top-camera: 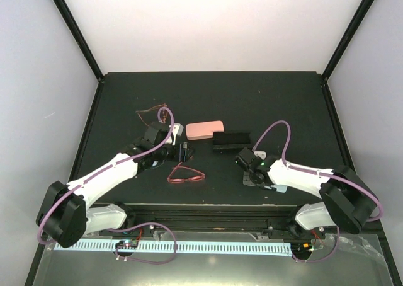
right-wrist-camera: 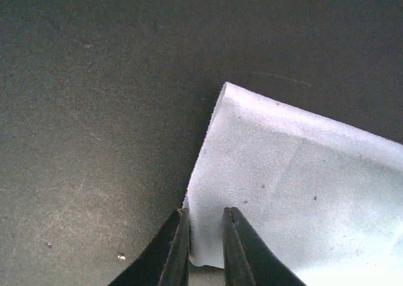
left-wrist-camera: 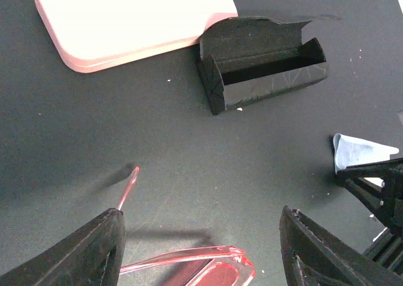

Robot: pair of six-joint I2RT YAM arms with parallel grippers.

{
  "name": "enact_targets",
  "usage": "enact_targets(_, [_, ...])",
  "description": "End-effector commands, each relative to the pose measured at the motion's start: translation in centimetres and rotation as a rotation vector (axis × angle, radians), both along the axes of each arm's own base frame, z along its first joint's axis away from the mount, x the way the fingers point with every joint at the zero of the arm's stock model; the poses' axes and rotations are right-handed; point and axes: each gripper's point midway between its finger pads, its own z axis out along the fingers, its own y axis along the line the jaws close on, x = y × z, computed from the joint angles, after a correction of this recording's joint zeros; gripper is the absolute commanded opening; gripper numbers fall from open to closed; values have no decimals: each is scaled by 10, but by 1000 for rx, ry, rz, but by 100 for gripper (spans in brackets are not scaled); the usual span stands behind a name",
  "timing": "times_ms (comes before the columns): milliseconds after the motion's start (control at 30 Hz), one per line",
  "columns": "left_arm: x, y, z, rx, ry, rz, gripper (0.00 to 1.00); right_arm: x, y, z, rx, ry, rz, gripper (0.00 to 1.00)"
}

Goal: Organize the sunglasses
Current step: Pick up the glasses cleaning cloth from the center of the board, then place the glasses cleaning cloth at the center of the board.

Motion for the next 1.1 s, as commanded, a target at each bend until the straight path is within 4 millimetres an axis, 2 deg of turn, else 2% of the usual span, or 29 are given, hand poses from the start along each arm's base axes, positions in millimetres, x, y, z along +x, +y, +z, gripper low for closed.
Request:
enact_targets(0, [2, -3, 11, -34, -25, -5, 68, -3, 2, -12, 7, 32, -1, 10])
enact_targets(67, [2, -3, 11, -34, -25, -5, 68, -1, 5, -9, 14, 25, 10, 1])
enact_targets(200, [2, -4, 12, -39, -24, -9, 68, 6, 21, 7, 79, -4, 62, 1])
enact_targets(433, [-1, -9, 13, -65, -18, -33, 68, 4, 96, 66, 462, -41, 291, 1])
enact_targets(500, [-3, -11, 13, -75, -14, -41, 68, 3, 109, 81, 531, -48, 328, 1])
enact_targets(600, [-5, -14, 10, -92, -6, -54, 68, 2, 120, 92, 585, -50, 357, 1])
enact_targets(700, [-9, -20, 9, -122, 7, -85, 68, 1, 123, 90, 595, -37, 363, 1])
enact_targets(900, [-19, -33, 0, -173, 59, -137, 68, 2, 125, 69, 559, 1, 380, 1])
enact_targets(1067, [-19, -32, -8, -159, 78, -119, 67, 0, 142, 53, 598, 57, 432, 3])
